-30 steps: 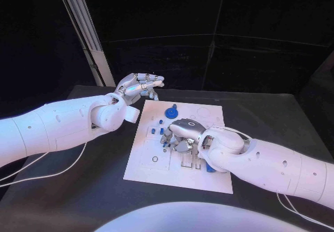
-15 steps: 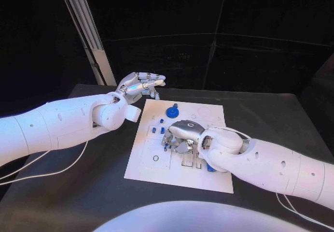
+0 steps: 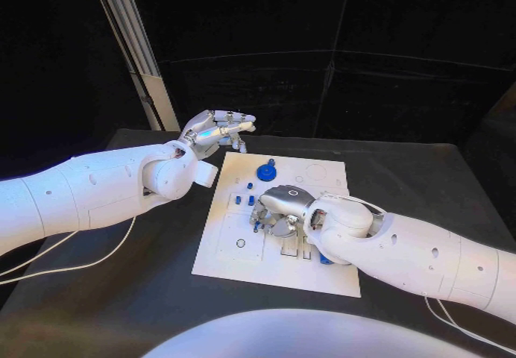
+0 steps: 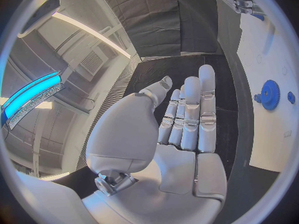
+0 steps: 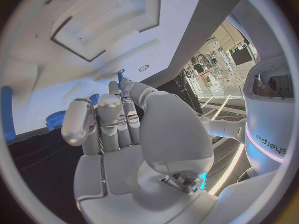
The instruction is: Assemble the parts on the task board
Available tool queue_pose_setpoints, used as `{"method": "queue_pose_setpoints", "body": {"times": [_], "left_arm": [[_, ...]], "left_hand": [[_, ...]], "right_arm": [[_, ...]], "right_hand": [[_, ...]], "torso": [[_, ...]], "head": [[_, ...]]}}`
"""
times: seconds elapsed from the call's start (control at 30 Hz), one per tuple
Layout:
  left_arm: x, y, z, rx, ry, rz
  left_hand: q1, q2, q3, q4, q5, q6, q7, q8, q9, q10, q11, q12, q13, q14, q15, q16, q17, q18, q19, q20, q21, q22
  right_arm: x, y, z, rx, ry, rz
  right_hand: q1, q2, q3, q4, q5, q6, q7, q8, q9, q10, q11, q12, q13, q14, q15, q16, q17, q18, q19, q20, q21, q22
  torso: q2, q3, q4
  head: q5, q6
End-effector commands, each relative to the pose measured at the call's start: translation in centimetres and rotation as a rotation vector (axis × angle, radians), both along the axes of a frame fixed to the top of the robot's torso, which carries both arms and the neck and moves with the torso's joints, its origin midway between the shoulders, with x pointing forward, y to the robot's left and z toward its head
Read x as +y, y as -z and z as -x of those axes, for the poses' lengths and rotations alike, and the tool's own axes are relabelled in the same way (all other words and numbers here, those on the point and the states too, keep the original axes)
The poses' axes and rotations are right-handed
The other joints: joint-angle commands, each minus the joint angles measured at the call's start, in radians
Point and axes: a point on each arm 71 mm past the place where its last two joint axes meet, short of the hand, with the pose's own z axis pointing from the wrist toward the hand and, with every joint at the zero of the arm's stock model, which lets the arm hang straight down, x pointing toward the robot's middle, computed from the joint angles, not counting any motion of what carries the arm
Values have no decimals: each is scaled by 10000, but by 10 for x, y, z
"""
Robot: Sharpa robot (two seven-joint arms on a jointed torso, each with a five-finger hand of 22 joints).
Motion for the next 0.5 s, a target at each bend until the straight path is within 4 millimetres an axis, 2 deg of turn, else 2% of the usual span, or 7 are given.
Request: {"method": "queue_pose_setpoints", "body": {"times": [0.03,0.5], "left_arm": [[0,-2,-1,-77,-12,91],[1,-1,-2,-57,-27,69]], "left_hand": [[23,75,-13,-28,8,7,29,46,-15,-22,10,36,-8,-67,-5,44,-18,133,13,-34,-52,-15],[16,82,-18,-26,8,4,29,54,-16,-27,11,51,-10,-71,-3,48,-28,132,14,-32,-59,-21]], "right_arm": [[1,3,1,59,-102,284],[1,5,3,149,-160,338]], "right_hand": [[-12,15,8,-51,60,24,73,0,15,11,7,-39,17,170,-9,75,18,-63,-1,11,63,18],[-17,22,5,-50,62,33,72,2,17,21,5,-36,20,169,-8,86,25,-62,-4,14,66,20]], "torso": [[-4,1,1],[-6,-2,3]], "head": [[22,-25],[30,-58]]}}
